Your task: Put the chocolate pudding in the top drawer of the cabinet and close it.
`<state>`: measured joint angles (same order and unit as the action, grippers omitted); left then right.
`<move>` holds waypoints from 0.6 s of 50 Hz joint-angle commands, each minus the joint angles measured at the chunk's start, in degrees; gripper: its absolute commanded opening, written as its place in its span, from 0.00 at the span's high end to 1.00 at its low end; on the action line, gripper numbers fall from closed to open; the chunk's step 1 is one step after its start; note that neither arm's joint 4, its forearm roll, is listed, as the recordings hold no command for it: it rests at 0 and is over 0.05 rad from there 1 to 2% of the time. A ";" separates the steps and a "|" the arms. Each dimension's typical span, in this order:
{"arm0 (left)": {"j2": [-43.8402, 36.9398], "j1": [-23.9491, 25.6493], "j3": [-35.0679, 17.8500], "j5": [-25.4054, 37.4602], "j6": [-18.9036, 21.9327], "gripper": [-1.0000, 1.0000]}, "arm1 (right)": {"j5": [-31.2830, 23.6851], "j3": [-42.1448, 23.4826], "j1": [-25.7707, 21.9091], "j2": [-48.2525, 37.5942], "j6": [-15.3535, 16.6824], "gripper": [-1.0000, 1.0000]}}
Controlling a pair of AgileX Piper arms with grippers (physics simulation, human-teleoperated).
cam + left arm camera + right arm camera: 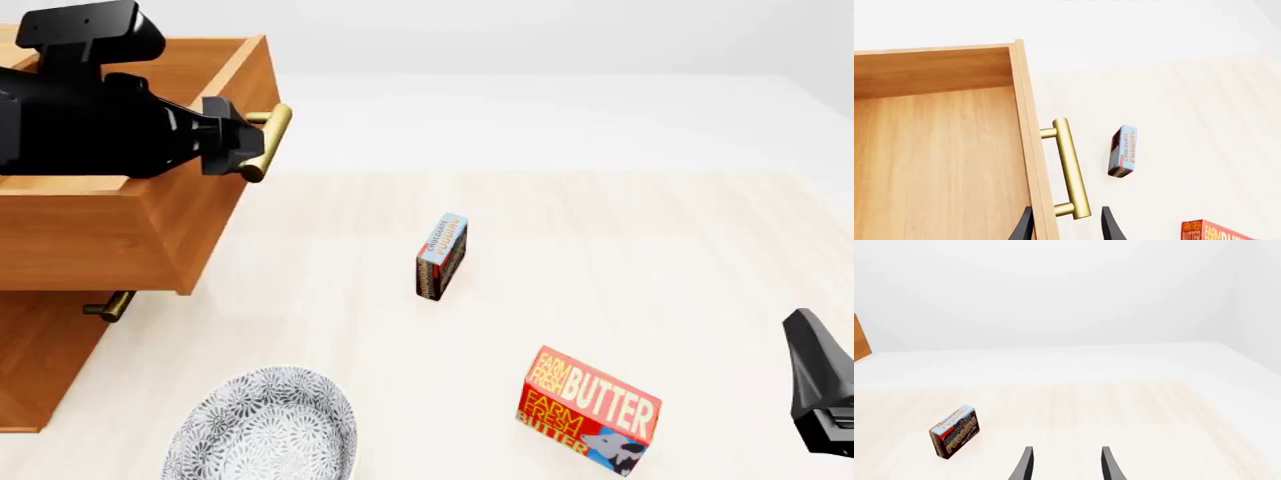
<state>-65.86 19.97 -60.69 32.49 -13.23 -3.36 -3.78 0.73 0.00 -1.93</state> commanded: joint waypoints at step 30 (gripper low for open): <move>2.09 5.67 -1.64 -2.26 3.91 0.00 | 0.16 0.16 0.05 0.00 0.00 0.00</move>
<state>-65.11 20.69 -59.54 30.57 -14.77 -3.34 -3.77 0.74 0.00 -1.93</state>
